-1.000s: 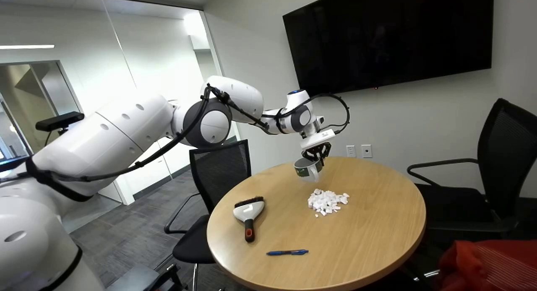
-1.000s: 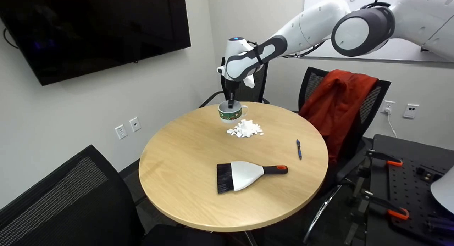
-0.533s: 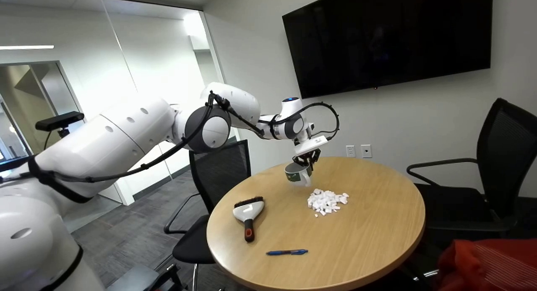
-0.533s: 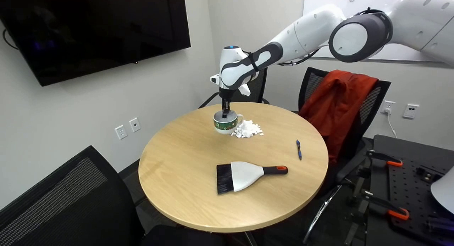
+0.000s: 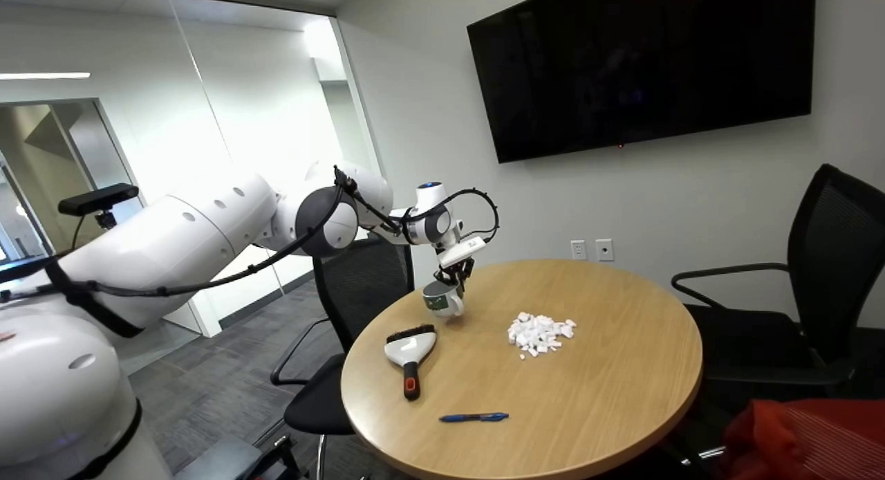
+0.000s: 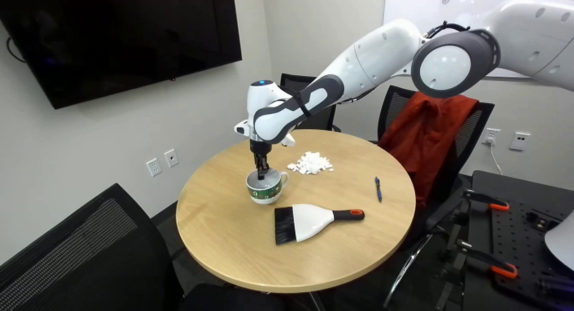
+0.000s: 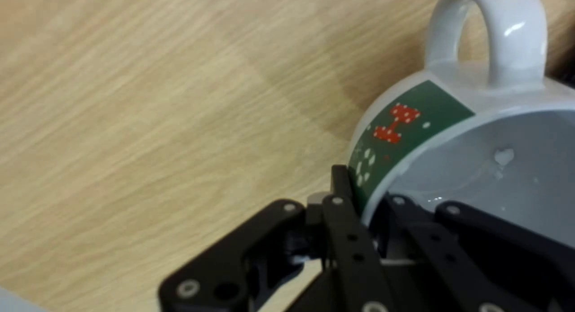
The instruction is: Remove the objects from the cup and put them on the table
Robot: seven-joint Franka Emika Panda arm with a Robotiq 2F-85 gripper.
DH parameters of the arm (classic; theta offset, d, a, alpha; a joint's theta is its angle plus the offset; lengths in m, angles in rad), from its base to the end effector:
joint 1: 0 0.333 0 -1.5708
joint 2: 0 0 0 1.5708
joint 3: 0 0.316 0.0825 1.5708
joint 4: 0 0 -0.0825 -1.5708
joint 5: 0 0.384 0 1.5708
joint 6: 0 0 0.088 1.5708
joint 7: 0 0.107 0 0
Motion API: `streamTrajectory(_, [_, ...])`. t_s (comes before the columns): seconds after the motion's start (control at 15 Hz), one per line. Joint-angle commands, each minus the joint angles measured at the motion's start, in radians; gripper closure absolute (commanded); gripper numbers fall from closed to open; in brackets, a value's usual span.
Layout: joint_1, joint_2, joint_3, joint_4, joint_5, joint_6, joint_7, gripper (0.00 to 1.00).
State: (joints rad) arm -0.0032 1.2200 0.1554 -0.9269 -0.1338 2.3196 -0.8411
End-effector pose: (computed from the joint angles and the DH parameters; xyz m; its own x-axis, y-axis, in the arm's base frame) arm 0.7957 0.0664 0.1388 0.5597 0.8157 0.1460 0.8096 -0.5759 0.1136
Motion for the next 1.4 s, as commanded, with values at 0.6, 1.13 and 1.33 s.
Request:
streamTrajectory(0.6, [0.036,0.079,-0.082,0.128,-0.021,0.053,0.005,0.97])
streamTrajectory(1.13, [0.019,0.085,-0.074,0.147,-0.012,0.050,-0.011,0.49])
streamTrajectory(1.33, [0.009,0.059,-0.063,0.139,-0.002,0.042,-0.017,0.27])
